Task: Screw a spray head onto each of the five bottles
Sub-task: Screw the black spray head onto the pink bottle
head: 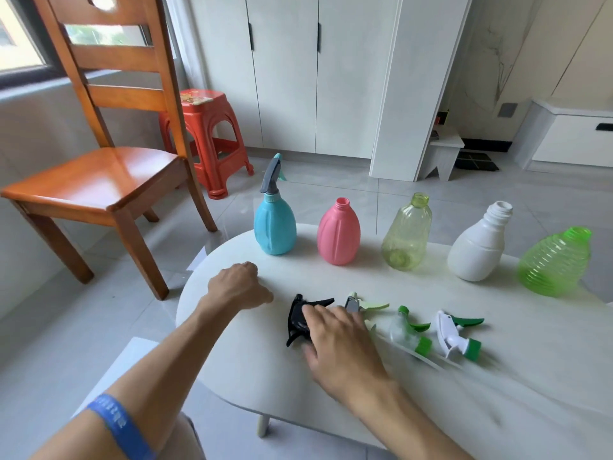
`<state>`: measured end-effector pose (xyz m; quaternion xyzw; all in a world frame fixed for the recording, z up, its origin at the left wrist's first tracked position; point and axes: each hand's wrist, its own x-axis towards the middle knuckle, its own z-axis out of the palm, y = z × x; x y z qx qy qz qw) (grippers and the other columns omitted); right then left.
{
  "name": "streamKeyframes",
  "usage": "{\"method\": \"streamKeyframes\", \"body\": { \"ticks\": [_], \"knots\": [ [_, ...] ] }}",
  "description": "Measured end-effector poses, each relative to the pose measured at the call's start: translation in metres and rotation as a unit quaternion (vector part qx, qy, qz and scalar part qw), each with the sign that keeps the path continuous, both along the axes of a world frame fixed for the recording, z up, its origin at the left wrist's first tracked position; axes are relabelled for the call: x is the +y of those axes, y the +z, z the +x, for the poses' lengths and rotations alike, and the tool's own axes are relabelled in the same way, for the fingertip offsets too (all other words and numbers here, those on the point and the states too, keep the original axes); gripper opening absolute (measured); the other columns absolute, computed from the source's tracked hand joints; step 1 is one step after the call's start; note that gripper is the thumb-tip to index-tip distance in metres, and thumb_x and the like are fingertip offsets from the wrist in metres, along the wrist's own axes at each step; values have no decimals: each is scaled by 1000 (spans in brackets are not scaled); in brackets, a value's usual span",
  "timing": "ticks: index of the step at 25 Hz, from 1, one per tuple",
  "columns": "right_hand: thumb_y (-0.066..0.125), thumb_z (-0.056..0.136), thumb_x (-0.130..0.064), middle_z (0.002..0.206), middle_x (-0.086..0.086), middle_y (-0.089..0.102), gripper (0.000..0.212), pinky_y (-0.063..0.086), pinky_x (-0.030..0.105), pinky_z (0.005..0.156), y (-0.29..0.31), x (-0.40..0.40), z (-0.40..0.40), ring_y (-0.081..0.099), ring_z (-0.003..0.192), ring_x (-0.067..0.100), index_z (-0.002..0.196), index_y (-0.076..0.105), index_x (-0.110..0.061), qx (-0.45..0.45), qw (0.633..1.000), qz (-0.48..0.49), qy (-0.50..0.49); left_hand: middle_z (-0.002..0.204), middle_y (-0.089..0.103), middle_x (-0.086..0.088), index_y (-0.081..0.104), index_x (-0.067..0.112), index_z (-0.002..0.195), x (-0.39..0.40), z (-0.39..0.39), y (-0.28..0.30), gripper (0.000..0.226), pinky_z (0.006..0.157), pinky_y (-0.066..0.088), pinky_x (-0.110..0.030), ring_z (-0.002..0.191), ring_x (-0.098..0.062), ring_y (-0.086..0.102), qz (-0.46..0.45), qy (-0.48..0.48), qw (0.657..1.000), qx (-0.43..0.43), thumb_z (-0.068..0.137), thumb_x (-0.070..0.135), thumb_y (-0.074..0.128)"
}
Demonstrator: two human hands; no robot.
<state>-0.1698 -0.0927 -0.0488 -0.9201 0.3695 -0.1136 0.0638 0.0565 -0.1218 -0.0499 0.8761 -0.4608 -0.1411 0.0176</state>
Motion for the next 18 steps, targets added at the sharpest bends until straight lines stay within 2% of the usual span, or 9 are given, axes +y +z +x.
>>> {"method": "streamKeyframes", "body": {
  "ticks": [2,4,5,7,9,11,13,14,18],
  "knots": [
    [51,88,-12,111,10,68,35,34,43,93,-1,-2,20,57,108,33,123,50,-13,74,997,-35,-16,107,64,3,63,27,115,13,-13,6,46,58,35,-28,92,-23,57,-49,11,999,11,76,50,68],
    [51,85,-3,105,12,70,38,34,43,91,-4,-3,29,59,104,33,123,50,-10,76,996,-46,-23,108,66,3,65,29,113,23,-25,10,39,66,38,-30,97,-24,60,-123,16,992,37,80,48,67],
    [54,85,-4,104,10,71,39,34,42,91,-2,-4,29,60,104,33,123,51,-12,34,999,-32,-27,109,68,4,66,29,112,28,-30,13,35,68,40,-30,98,-24,61,-162,13,986,47,82,46,67],
    [63,86,-10,106,3,75,38,39,34,90,15,-8,19,65,100,26,122,55,-20,-149,987,42,-45,104,70,7,68,27,110,32,-37,22,28,71,45,-31,96,-21,64,-238,6,969,72,84,38,68],
    [73,82,-12,107,-4,77,43,46,21,85,44,-20,-3,69,94,12,119,58,-29,-352,917,167,-85,98,71,6,69,24,109,29,-45,31,24,75,52,-34,89,-19,67,-304,-7,947,100,85,29,70],
    [75,80,-10,103,-4,77,48,51,21,82,69,-34,-35,71,91,8,118,57,-33,-517,810,261,-92,95,72,4,69,20,109,22,-56,36,25,78,55,-35,86,-19,69,-360,-25,924,129,85,21,72],
    [70,84,-1,97,2,76,53,54,23,82,84,-43,-68,70,89,14,129,55,-24,-626,711,313,-72,101,72,-1,66,17,115,8,-72,37,33,82,56,-37,93,-22,68,-393,-54,906,148,83,15,75],
    [66,87,6,95,4,74,54,54,25,85,86,-46,-82,69,90,17,134,53,-18,-658,677,323,-66,109,70,-3,62,16,121,-3,-79,36,42,86,55,-39,100,-23,66,-397,-74,902,153,82,14,77],
    [55,94,8,103,7,72,46,48,33,97,79,-45,-110,68,106,32,136,52,-11,-691,623,359,-79,145,47,-8,33,20,148,-61,-95,32,95,103,44,-44,129,-27,46,-363,-58,909,195,70,24,88]
  ]
}}
